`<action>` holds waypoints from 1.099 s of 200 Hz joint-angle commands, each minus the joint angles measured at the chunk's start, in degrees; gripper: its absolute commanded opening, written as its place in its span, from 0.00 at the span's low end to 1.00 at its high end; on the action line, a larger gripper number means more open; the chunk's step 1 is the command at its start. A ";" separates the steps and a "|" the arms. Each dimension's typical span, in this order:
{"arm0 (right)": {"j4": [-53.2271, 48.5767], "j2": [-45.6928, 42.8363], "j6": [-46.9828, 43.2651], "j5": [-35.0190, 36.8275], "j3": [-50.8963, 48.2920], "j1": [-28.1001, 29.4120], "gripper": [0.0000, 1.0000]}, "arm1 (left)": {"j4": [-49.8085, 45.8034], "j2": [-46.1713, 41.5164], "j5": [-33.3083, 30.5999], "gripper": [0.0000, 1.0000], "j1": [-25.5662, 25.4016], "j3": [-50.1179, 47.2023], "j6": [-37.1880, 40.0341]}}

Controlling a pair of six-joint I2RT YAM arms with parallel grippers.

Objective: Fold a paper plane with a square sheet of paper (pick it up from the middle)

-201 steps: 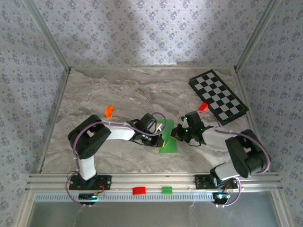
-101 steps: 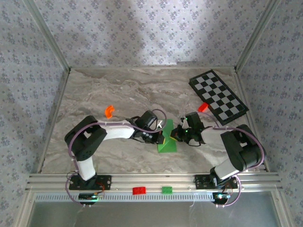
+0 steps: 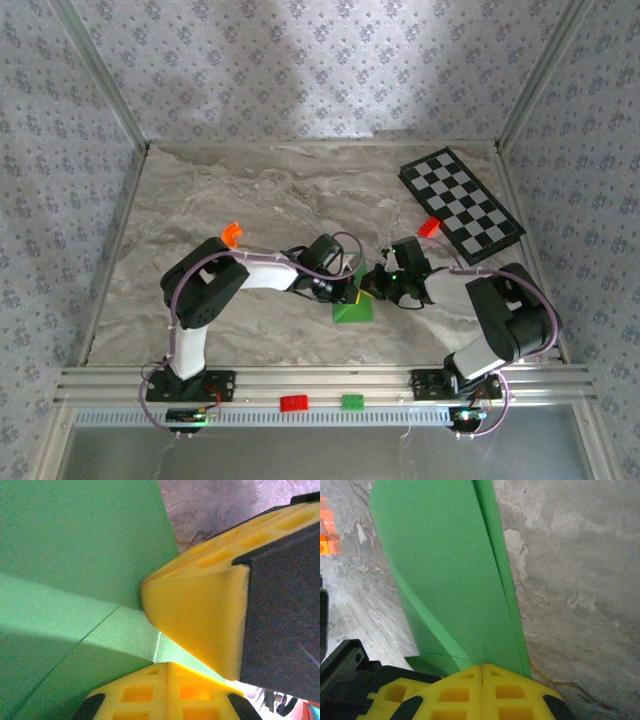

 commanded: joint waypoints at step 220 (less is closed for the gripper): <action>-8.68 1.46 -2.19 3.03 -0.23 -1.70 0.01 | -6.21 -18.61 -3.08 0.03 -1.06 -12.79 4.79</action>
